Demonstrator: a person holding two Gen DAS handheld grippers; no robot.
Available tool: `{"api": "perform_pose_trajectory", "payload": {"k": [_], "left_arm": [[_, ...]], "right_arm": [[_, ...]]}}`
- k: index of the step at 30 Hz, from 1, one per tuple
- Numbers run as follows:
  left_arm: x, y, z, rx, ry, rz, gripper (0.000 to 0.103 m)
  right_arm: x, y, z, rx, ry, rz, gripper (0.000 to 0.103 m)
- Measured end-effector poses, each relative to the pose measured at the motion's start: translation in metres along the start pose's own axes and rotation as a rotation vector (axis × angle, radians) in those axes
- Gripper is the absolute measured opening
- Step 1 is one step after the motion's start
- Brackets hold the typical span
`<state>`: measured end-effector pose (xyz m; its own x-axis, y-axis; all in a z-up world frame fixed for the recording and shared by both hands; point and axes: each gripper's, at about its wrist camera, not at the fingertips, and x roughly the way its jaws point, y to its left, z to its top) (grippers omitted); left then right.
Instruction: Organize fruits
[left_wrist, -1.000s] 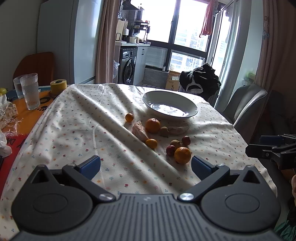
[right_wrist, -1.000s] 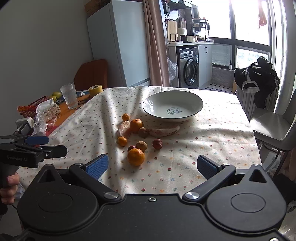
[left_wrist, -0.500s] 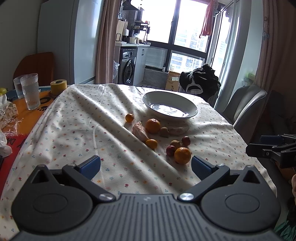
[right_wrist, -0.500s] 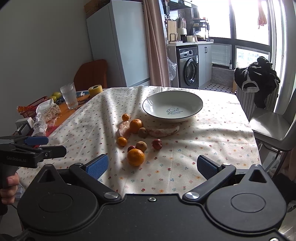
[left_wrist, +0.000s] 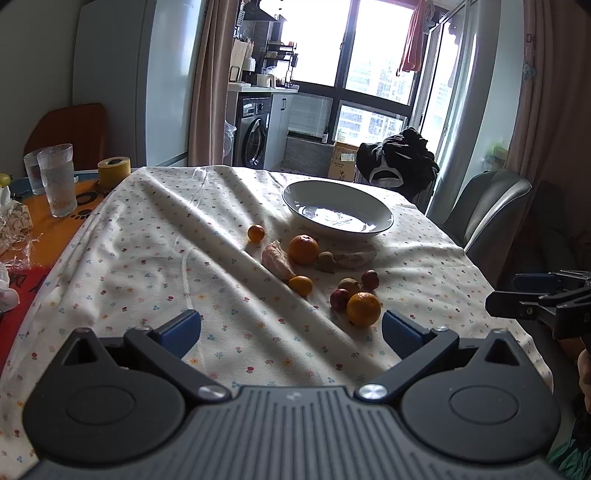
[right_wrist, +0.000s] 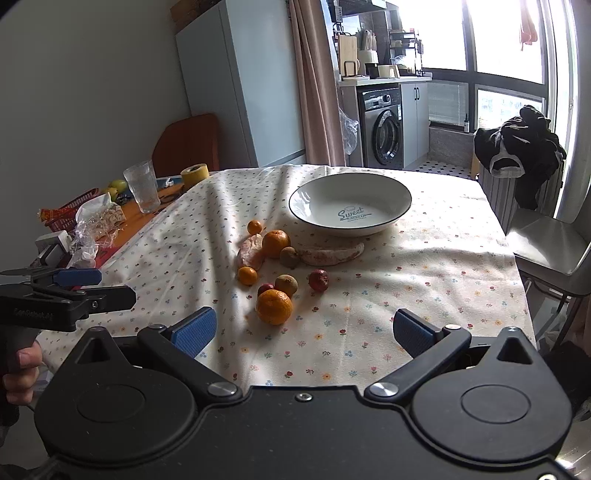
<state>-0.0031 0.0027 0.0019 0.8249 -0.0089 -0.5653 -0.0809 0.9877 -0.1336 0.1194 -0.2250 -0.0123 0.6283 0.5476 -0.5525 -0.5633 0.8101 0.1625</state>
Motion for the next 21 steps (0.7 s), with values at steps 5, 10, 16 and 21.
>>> {"api": "perform_pose_trajectory", "payload": {"k": [5, 10, 16, 21], "left_arm": [[0.008, 0.004, -0.002, -0.014, 0.002, -0.013, 0.103], [0.019, 0.005, -0.006, -0.031, -0.006, -0.040, 0.103], [0.032, 0.004, -0.005, -0.035, -0.011, -0.054, 0.102], [0.045, 0.001, -0.005, -0.015, -0.011, -0.059, 0.099]], "right_arm": [[0.007, -0.002, -0.003, 0.008, 0.000, 0.042, 0.103], [0.014, -0.006, -0.006, -0.001, -0.023, 0.055, 0.103], [0.027, -0.017, -0.006, 0.031, -0.028, 0.073, 0.100], [0.042, -0.019, -0.008, 0.033, -0.011, 0.097, 0.083]]}}
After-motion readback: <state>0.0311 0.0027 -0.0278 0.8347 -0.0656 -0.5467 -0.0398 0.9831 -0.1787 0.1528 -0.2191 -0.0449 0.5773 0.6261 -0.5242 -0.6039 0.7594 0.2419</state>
